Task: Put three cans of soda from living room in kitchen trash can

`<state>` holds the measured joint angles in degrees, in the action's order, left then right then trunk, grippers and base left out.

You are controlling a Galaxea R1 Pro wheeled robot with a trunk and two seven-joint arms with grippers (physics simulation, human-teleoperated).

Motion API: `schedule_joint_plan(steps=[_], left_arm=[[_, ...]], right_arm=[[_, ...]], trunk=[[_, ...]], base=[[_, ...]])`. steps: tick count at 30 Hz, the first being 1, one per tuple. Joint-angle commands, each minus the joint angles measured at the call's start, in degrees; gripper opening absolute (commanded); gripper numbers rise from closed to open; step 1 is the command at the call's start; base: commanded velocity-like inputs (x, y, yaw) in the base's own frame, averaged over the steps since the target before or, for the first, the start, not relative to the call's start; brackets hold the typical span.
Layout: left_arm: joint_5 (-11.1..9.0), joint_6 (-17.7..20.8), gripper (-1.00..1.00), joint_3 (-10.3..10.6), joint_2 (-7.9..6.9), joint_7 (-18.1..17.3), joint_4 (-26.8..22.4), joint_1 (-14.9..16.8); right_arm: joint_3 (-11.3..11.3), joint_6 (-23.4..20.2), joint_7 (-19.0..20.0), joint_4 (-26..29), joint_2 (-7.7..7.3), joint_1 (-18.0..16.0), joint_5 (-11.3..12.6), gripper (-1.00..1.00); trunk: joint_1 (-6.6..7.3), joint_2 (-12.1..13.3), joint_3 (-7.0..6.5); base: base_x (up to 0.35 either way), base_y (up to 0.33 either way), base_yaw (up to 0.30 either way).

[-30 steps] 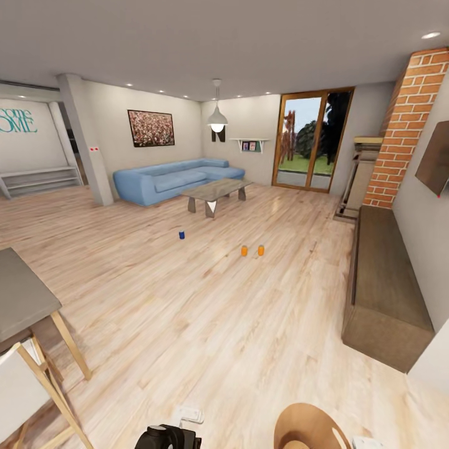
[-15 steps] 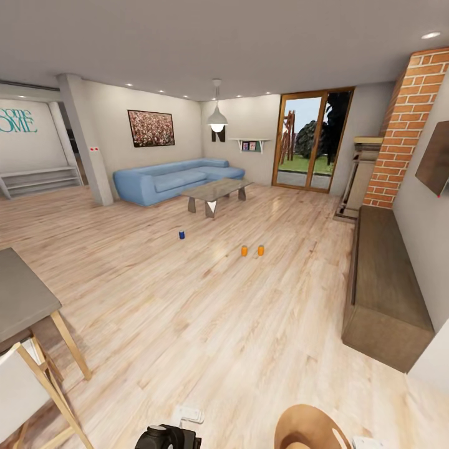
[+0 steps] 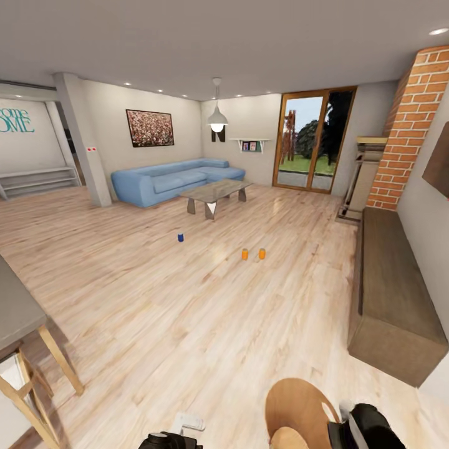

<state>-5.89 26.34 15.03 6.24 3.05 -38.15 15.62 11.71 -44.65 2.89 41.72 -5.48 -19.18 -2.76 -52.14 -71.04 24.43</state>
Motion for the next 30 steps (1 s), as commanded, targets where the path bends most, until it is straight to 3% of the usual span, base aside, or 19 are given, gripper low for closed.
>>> schedule_joint_plan(steps=[1, 7, 9, 15, 20, 30], left_arm=[[-0.03, -0.14, 1.0, 0.0, 0.02, -0.01, 0.77, 0.01], [-0.15, -2.61, 1.0, 0.0, 0.16, -0.01, 4.64, 0.16], [-0.16, -3.26, 1.0, 0.0, 0.3, -0.03, 5.19, 0.18], [-0.17, -3.69, 1.0, 0.0, 0.46, -0.05, 5.51, 0.23], [-0.14, -4.47, 1.0, 0.0, 0.71, -0.06, 5.56, 0.28], [-0.08, -5.24, 1.0, 0.0, 0.86, -0.06, 5.62, 0.29]], right_arm=[[0.01, -15.35, 0.3, 26.47, -0.16, -0.69, 0.54, -1.0], [0.05, -15.35, 0.13, 26.1, -1.38, -3.55, -0.92, -1.0], [0.1, -15.35, 0.11, 25.9, -1.66, -5.15, -3.06, -1.0], [0.61, -15.35, 0.23, 25.38, -2.78, -7.03, -6.45, -1.0], [0.86, -15.35, 0.49, 25.34, -4.09, -7.34, -6.98, -1.0], [0.86, -15.35, 0.54, 25.43, -4.38, -7.44, -7.0, -1.0]], trunk=[[0.0, -0.01, -0.01], [0.0, -0.01, -0.01], [0.0, -0.01, -0.01], [0.0, -0.01, -0.01], [0.0, -0.01, -0.01], [0.0, -0.01, -0.01]], base=[[0.342, 0.0, 0.0], [0.345, 0.0, 0.0], [0.347, -0.003, 0.0], [0.328, -0.081, 0.0], [0.3, -0.159, 0.0], [0.295, -0.172, 0.0]])
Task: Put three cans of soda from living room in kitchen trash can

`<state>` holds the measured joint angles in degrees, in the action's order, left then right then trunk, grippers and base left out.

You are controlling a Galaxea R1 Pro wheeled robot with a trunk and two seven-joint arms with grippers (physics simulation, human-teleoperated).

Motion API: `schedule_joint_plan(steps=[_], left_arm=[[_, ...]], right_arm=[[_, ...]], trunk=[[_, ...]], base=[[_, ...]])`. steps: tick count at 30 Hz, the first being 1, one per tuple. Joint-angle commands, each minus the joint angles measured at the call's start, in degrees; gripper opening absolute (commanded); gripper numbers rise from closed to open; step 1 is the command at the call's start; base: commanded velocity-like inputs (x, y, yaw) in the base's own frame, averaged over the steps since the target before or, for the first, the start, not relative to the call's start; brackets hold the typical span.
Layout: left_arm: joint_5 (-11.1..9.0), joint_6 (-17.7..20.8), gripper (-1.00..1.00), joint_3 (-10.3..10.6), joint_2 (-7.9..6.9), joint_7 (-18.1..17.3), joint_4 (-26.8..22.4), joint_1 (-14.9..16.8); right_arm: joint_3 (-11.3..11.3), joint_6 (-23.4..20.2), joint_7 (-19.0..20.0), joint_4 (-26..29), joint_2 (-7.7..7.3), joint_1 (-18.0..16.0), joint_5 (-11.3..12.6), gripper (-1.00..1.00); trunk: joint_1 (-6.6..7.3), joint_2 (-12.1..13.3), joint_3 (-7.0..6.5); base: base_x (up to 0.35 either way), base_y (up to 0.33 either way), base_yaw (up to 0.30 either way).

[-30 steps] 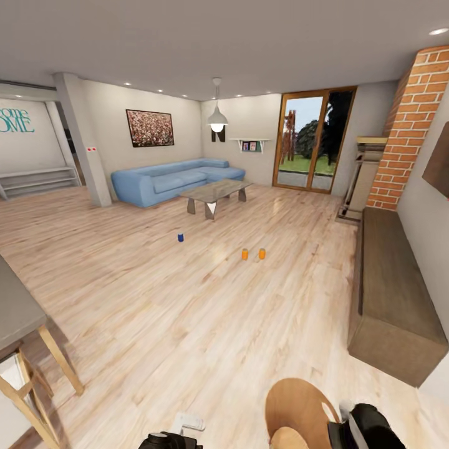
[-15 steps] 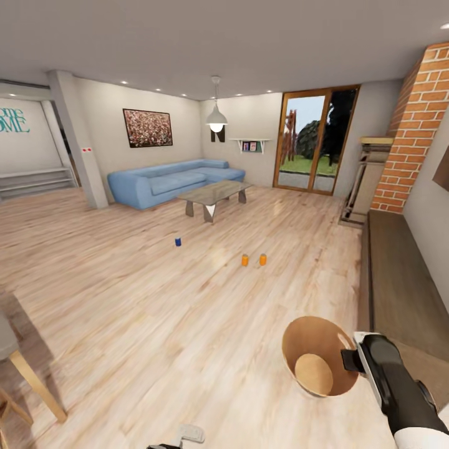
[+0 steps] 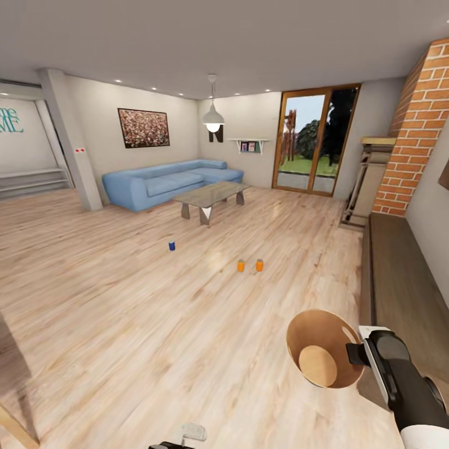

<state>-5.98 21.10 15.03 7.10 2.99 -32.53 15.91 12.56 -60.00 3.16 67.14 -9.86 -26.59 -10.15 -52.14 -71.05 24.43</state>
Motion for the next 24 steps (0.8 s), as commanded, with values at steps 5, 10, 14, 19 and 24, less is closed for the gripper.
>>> schedule_joint_plan(steps=[5, 10, 14, 19, 24], left_arm=[[0.0, -0.14, 1.0, 0.0, 0.09, 0.0, 0.01, 0.0], [0.0, -0.18, 1.0, 0.0, 0.13, 0.0, 0.01, 0.0], [0.03, -1.27, 1.0, 0.0, 0.18, 0.0, 0.13, 0.0], [0.08, -2.27, 1.0, 0.0, 0.23, 0.0, 0.17, 0.0], [0.09, -2.57, 1.0, 0.0, 0.15, 0.01, 0.18, 0.0]], right_arm=[[0.06, 0.0, 0.29, 0.02, -0.06, -0.04, 0.39, -1.0], [0.08, 0.0, 0.35, -0.05, -0.01, -0.04, 0.45, -1.0], [0.09, 0.0, 0.36, -0.07, 0.01, -0.06, 0.5, -1.0], [0.09, 0.0, 0.36, -0.07, 0.01, -0.05, 0.58, -1.0], [-0.08, 0.0, 0.36, 0.04, 0.44, -0.04, 0.84, -1.0]], trunk=[[0.0, 0.0, -0.01], [0.0, 0.0, -0.01], [0.0, 0.0, -0.01], [0.0, 0.0, -0.01], [0.0, 0.0, -0.01]], base=[[0.294, -0.174, 0.0], [0.294, -0.174, 0.0], [0.294, -0.174, 0.0], [0.294, -0.174, 0.0], [0.299, -0.165, 0.0]])
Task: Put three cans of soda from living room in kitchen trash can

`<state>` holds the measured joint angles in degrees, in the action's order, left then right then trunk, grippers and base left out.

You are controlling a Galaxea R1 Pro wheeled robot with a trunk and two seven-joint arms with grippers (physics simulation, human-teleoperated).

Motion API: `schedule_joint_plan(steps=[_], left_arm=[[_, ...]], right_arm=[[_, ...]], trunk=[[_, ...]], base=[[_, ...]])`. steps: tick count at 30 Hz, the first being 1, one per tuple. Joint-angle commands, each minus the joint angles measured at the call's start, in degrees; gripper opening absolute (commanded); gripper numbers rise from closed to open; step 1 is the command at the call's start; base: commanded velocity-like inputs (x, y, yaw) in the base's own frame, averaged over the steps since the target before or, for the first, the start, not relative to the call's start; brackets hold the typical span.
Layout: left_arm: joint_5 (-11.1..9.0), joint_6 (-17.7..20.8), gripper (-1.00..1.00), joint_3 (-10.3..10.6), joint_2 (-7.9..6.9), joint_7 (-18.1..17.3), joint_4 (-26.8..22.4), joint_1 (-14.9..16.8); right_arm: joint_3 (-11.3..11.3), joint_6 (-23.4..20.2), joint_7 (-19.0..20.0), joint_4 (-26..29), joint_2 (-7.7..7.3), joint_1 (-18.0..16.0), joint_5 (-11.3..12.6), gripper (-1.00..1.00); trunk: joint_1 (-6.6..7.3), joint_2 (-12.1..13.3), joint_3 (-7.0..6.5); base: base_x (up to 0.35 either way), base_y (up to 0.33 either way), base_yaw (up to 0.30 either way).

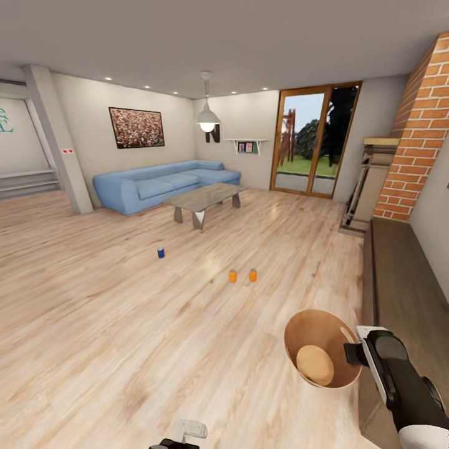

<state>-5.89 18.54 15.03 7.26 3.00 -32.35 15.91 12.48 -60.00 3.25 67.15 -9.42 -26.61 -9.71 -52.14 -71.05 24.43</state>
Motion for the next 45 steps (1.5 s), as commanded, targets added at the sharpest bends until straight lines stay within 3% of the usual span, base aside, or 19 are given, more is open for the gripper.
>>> schedule_joint_plan(steps=[1, 30, 45], left_arm=[[0.0, -0.02, 1.0, 0.0, 0.01, 0.0, 0.0, 0.0], [-0.08, -0.52, 1.0, 0.0, 0.12, -0.01, 2.03, 0.04], [-0.08, -0.55, 1.0, 0.0, 0.11, -0.01, 2.03, 0.08]], right_arm=[[0.0, 0.0, 0.26, 0.04, 0.04, -0.03, 0.42, -1.0], [-0.07, 0.0, 0.26, 0.67, 0.28, -0.03, 0.48, -1.0], [-0.13, 0.0, 0.27, 0.7, 0.21, -0.03, 0.48, -1.0]], trunk=[[0.0, 0.0, -0.01], [0.0, 0.0, -0.01], [0.0, 0.0, -0.01]], base=[[0.312, -0.141, 0.0], [0.346, -0.011, -0.004], [0.348, -0.033, -0.241]])
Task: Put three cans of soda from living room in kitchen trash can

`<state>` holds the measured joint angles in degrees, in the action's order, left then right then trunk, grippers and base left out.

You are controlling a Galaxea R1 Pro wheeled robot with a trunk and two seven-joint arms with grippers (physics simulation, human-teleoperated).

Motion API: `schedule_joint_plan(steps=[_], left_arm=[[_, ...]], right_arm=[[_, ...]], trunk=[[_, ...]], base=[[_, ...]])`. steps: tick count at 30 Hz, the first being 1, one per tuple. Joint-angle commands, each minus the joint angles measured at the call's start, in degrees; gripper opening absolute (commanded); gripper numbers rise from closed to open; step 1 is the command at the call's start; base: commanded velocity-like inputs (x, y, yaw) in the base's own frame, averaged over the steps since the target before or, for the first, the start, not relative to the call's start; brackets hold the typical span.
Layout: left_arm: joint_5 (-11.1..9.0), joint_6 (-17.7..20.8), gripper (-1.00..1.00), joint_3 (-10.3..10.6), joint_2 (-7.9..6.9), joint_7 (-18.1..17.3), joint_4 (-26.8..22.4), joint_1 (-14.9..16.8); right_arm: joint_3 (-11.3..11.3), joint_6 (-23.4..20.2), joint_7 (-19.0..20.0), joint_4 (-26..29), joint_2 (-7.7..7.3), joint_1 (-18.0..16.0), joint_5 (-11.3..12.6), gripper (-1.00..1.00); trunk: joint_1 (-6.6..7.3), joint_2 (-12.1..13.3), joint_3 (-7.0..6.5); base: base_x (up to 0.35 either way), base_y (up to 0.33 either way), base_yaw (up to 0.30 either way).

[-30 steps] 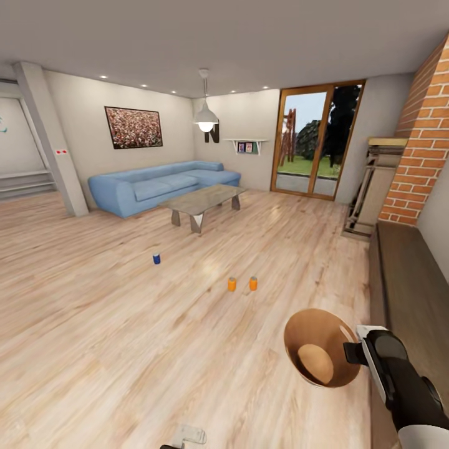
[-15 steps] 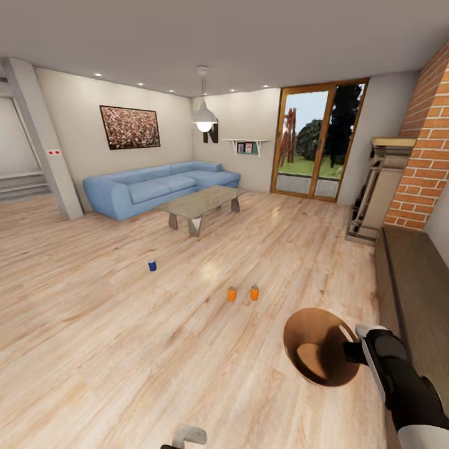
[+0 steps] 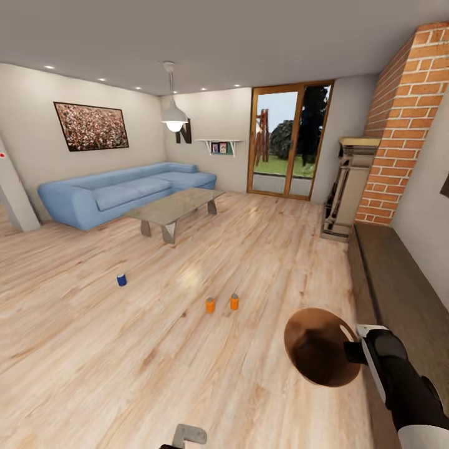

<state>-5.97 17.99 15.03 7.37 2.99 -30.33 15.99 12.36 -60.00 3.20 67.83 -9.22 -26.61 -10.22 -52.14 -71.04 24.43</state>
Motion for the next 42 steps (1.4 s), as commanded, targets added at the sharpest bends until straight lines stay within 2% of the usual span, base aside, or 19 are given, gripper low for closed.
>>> schedule_joint_plan(steps=[1, 19, 42], left_arm=[[0.01, -0.03, 1.0, 0.0, 0.01, 0.0, 0.01, 0.0], [0.0, -0.06, 1.0, 0.0, 0.02, 0.0, 0.01, 0.0], [0.0, -0.06, 1.0, 0.0, 0.1, 0.0, 0.01, 0.0]], right_arm=[[-0.03, 0.0, 0.32, 0.02, 0.03, -0.03, 0.99, -1.0], [-0.48, 0.0, 0.33, 0.02, 0.16, -0.03, 0.96, -1.0], [-0.49, 0.0, 0.32, 0.19, 0.16, -0.03, 0.99, -1.0]], trunk=[[0.0, 0.0, -0.01], [0.0, 0.0, -0.01], [0.0, 0.0, 0.29]], base=[[0.348, -0.029, -0.196], [0.348, -0.01, -0.043], [0.328, -0.133, -0.054]])
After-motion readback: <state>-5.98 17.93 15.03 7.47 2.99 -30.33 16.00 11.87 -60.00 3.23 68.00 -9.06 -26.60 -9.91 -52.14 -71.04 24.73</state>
